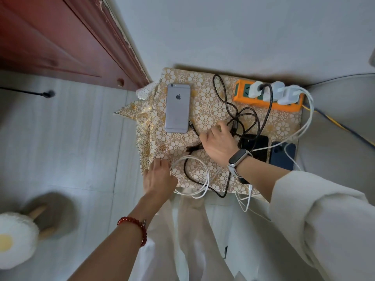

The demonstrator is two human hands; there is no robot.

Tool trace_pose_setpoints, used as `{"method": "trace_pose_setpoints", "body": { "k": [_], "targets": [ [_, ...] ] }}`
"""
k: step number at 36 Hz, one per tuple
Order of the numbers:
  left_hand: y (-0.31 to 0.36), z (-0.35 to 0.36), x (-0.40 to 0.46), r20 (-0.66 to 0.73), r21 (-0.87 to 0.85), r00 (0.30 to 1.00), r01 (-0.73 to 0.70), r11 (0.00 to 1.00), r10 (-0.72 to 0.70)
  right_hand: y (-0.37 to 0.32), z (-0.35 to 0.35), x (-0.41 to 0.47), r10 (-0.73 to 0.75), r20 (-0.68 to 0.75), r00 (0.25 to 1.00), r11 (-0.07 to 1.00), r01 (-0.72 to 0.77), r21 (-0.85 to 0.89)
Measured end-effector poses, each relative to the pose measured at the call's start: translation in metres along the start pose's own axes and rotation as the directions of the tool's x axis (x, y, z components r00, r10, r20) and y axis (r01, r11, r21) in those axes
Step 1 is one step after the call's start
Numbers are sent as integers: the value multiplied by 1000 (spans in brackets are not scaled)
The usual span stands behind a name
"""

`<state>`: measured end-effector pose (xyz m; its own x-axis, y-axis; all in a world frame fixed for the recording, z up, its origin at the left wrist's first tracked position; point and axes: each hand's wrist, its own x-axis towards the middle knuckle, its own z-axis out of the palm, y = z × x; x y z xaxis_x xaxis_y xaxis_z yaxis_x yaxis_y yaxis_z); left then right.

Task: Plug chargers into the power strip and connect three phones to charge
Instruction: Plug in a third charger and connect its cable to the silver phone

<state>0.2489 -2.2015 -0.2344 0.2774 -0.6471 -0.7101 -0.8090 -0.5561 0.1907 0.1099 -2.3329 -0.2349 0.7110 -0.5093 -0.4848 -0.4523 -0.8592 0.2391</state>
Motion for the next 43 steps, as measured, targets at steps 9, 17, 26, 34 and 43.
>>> {"method": "trace_pose_setpoints", "body": {
  "k": [9, 17, 26, 34, 43],
  "targets": [
    [-5, 2, -14, 100, 158, 995, -44, 986, 29, -2, -4, -19, 82, 90, 993, 994, -89, 71],
    [-2, -2, -13, 2, 91, 993, -114, 989, 114, -14, 1, -23, 83, 85, 993, 992, -90, 82],
    [-2, 7, -20, 104, 51, 929, -361, 931, 354, -5, 3, -43, 235, -154, 960, 940, -185, 285],
    [-8, 17, -37, 252, -2, 892, -387, 922, 375, 11, -14, -68, 384, -266, 884, 858, -236, 457],
    [-14, -15, -42, 134, -297, 965, -178, 938, 226, 9, -50, -92, 424, -431, 797, 842, -172, 511]
  ]
}}
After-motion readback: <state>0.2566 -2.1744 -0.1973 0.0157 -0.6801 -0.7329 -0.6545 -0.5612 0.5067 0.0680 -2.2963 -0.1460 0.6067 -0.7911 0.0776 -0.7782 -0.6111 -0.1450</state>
